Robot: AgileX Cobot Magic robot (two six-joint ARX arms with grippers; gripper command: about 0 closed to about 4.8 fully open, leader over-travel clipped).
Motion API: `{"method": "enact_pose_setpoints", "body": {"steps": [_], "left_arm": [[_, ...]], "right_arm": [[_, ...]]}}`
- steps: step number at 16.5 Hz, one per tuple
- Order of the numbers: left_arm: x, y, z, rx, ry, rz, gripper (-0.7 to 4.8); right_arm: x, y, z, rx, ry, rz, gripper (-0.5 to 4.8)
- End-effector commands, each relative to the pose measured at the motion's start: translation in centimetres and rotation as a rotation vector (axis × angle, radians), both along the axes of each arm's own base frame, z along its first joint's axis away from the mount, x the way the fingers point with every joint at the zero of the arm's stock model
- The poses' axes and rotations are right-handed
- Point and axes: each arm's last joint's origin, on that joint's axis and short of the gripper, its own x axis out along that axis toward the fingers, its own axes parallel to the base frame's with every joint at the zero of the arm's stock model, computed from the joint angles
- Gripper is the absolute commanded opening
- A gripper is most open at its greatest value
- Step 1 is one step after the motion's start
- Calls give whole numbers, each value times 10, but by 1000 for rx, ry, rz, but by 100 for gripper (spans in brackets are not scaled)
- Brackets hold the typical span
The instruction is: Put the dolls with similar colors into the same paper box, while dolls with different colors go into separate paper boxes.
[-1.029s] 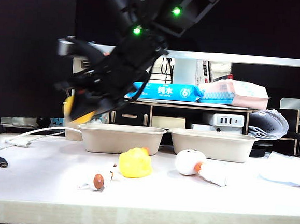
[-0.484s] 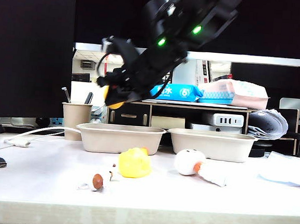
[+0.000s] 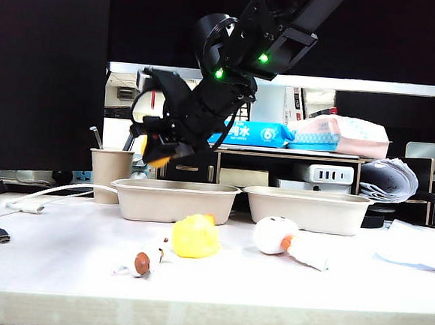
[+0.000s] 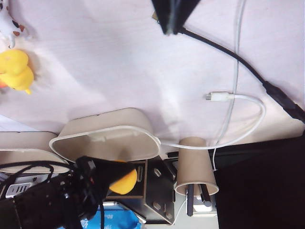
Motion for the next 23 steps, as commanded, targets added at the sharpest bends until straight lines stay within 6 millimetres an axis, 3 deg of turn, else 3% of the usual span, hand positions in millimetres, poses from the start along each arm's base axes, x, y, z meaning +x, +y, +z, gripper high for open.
{"method": "enact_pose_setpoints", "body": {"steps": [1, 3, 5, 7, 10, 12, 16, 23], "left_arm": [[0, 0, 1, 0, -13, -5, -5], [0, 0, 1, 0, -13, -5, -5], [0, 0, 1, 0, -13, -5, -5], [0, -1, 1, 0, -13, -9, -5], [0, -1, 1, 0, -13, -10, -5], [0, -1, 1, 0, -11, -10, -5], [3, -2, -4, 17, 48, -11, -5], [3, -14, -13, 58, 151, -117, -5]], "right_arm": [[-3, 0, 1, -20, 27, 8, 283], [-2, -1, 1, -23, 28, 5, 317], [-3, -1, 5, -20, 23, 4, 320], [-9, -6, 23, -43, 54, 4, 340], [-30, -22, 53, -115, 149, 4, 411], [-41, -29, 61, -149, 217, 11, 421], [-61, -41, 58, -219, 443, 71, 433], [-80, -51, 46, -359, 632, 104, 433]]}}
